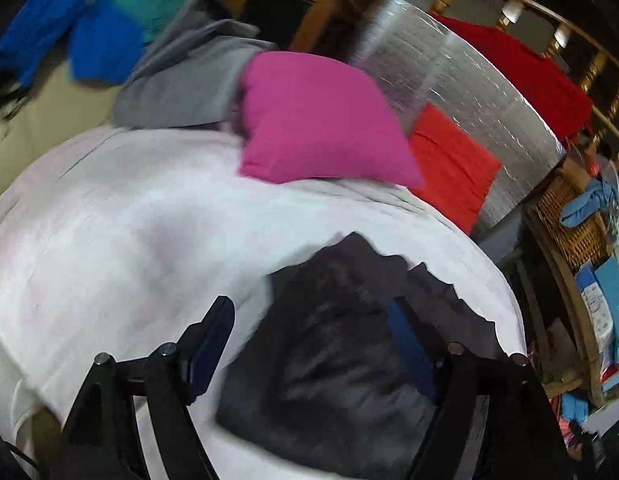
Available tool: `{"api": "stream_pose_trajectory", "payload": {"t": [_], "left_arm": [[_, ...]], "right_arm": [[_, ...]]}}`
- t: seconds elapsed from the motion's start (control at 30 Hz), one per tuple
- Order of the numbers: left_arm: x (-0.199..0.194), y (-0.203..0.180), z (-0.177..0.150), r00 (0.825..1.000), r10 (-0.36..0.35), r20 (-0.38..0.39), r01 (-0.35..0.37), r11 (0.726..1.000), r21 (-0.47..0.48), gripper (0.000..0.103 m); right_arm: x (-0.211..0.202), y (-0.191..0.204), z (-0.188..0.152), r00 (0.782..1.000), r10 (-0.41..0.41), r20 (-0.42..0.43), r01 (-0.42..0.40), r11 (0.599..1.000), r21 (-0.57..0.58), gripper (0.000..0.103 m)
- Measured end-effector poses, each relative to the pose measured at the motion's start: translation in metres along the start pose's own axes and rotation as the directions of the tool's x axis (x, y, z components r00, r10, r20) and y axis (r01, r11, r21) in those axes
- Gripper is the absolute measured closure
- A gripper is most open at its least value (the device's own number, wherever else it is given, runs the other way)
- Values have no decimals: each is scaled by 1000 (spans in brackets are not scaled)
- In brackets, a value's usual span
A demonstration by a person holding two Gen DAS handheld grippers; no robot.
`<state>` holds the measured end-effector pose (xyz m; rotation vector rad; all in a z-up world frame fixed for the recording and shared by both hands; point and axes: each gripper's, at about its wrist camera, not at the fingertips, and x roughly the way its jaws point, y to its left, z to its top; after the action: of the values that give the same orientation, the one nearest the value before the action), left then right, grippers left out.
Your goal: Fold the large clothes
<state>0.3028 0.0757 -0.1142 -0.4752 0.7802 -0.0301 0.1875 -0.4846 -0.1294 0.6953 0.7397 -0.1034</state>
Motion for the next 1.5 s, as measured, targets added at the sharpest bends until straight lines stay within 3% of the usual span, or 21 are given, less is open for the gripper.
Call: {"api": "stream_pose_trajectory", "payload": {"t": [0.2, 0.33, 0.43, 0.5, 0.6, 0.67, 0.7, 0.73, 0.77, 0.8, 0.83, 0.87, 0.9, 1.0, 1.13, 1.27, 1.3, 1.4, 1.47, 1.5], "left_arm": [[102, -55, 7, 978, 44, -203, -25, 995, 93, 22], [142, -78, 7, 969, 48, -241, -14, 990, 142, 22], [176, -87, 6, 949, 96, -300, -37, 979, 199, 22], [194, -90, 7, 938, 134, -320, -61, 972, 227, 22], [205, -97, 9, 938, 141, -315, -48, 957, 285, 22], [210, -99, 10, 944, 135, -302, -36, 949, 312, 35], [212, -99, 12, 945, 133, -299, -32, 947, 319, 57], [218, -98, 12, 941, 133, -310, -28, 946, 322, 70], [224, -99, 12, 941, 128, -314, -23, 948, 319, 74], [229, -101, 13, 942, 126, -311, -21, 947, 320, 84], [232, -103, 13, 942, 133, -307, -25, 944, 330, 88], [233, -107, 13, 944, 140, -298, -31, 938, 344, 90], [234, -110, 13, 946, 147, -288, -36, 934, 356, 92], [232, -117, 17, 960, 139, -243, -42, 930, 366, 93], [228, -116, 24, 965, 122, -230, -37, 938, 345, 93], [220, -110, 32, 956, 114, -271, -21, 946, 324, 86], [216, -108, 35, 953, 132, -274, -36, 944, 329, 76], [202, -96, 47, 952, 165, -257, -75, 942, 328, 28], [186, -79, 59, 959, 181, -218, -111, 948, 299, 25], [179, -71, 65, 960, 190, -207, -127, 950, 284, 25]], "right_arm": [[99, 31, 38, 995, -88, -54, 83, 994, -76, 18], [159, 37, 52, 979, -167, -116, 149, 977, -151, 18], [191, 37, 56, 963, -237, -128, 206, 954, -215, 18], [215, 37, 60, 953, -255, -165, 210, 946, -247, 18], [242, 37, 59, 937, -248, -245, 182, 947, -264, 18], [252, 39, 55, 932, -255, -259, 176, 940, -294, 16], [255, 43, 52, 932, -262, -252, 173, 929, -327, 16], [256, 46, 50, 932, -273, -240, 175, 915, -363, 21], [257, 51, 47, 931, -293, -217, 184, 892, -413, 26], [256, 54, 45, 928, -315, -197, 202, 873, -444, 44], [256, 56, 45, 921, -354, -165, 240, 847, -475, 68], [254, 56, 46, 912, -391, -126, 286, 823, -490, 76], [252, 55, 50, 907, -409, -98, 314, 814, -488, 80], [249, 47, 61, 920, -388, -57, 327, 838, -437, 82], [261, 32, 64, 914, -400, -69, 343, 852, -397, 83], [257, 20, 69, 930, -355, -99, 310, 899, -310, 83], [255, 20, 69, 934, -344, -96, 302, 905, -301, 83], [246, 14, 72, 955, -263, -137, 230, 948, -221, 79], [240, 10, 75, 962, -208, -176, 181, 971, -158, 55], [235, 6, 76, 966, -173, -192, 152, 981, -117, 28]]}}
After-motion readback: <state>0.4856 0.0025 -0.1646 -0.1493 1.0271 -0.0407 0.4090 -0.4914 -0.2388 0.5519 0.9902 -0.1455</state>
